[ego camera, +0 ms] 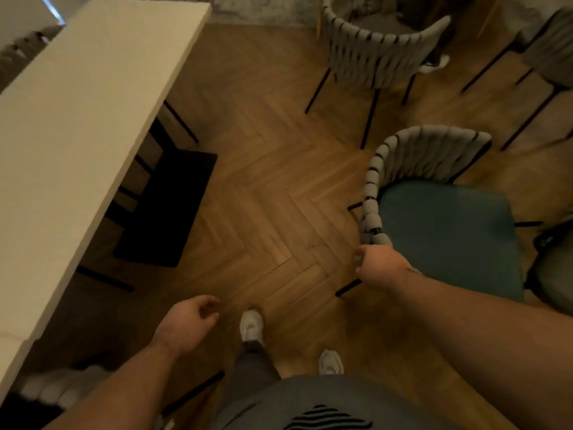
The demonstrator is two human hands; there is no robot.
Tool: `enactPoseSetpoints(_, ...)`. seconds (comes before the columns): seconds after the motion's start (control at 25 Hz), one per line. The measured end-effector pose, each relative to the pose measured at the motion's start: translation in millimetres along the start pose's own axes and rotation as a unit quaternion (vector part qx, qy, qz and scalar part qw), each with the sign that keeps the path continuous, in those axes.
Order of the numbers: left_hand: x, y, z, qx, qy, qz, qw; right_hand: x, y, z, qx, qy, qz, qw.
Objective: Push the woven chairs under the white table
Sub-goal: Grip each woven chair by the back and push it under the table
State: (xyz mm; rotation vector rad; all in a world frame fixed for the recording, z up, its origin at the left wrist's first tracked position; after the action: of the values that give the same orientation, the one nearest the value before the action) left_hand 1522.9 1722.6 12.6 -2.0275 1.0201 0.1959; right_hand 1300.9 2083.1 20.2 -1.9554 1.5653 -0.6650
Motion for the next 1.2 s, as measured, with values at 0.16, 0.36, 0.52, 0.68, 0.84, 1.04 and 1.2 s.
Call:
enactPoseSetpoints(0.16, -28, 78, -47, 0.040, 0.068, 0.041, 0.996, -2, 19, -15, -0.005, 0.039, 0.073, 0.997)
enactPoseSetpoints(0.36, -106, 166, -98, 0.070, 0.188, 0.127, 0.971, 3, 27, -28, -0.046, 0.144, 0.132, 0.980)
enactPoseSetpoints(0.52, -188, 213, -88, 0.124, 0.227, 0.179, 0.949, -11, 27, -19, -0.056, 0.217, 0.165, 0.960)
enactPoseSetpoints(0.68, -264, 243, -41, 0.157, 0.254, 0.228, 0.927, -46, 45, -13, -0.040, 0.266, 0.183, 0.946)
enactPoseSetpoints(0.84, -333, 251, 11, 0.202, 0.300, 0.279, 0.889, -82, 63, -12, -0.014, 0.273, 0.165, 0.948)
enactPoseSetpoints(1.04, -403, 257, 64, 0.232, 0.392, 0.342, 0.822, -105, 78, 3, 0.038, 0.286, 0.147, 0.946)
enactPoseSetpoints(1.2, -457, 273, 108, 0.263, 0.457, 0.418, 0.739, -103, 91, 21, 0.051, 0.319, 0.168, 0.931)
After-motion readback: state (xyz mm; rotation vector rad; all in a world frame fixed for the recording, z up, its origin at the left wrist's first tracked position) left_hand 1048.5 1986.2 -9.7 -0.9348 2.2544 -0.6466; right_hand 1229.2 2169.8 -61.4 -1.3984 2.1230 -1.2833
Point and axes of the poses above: each hand's wrist, its own y-axis towards the middle knuckle, its own z-axis out of the palm, x = y × z, the point moved 4 cm from there along y, towards the middle knuckle, and after that the axes turned 8 degrees about -y, right-handed, at the moved point
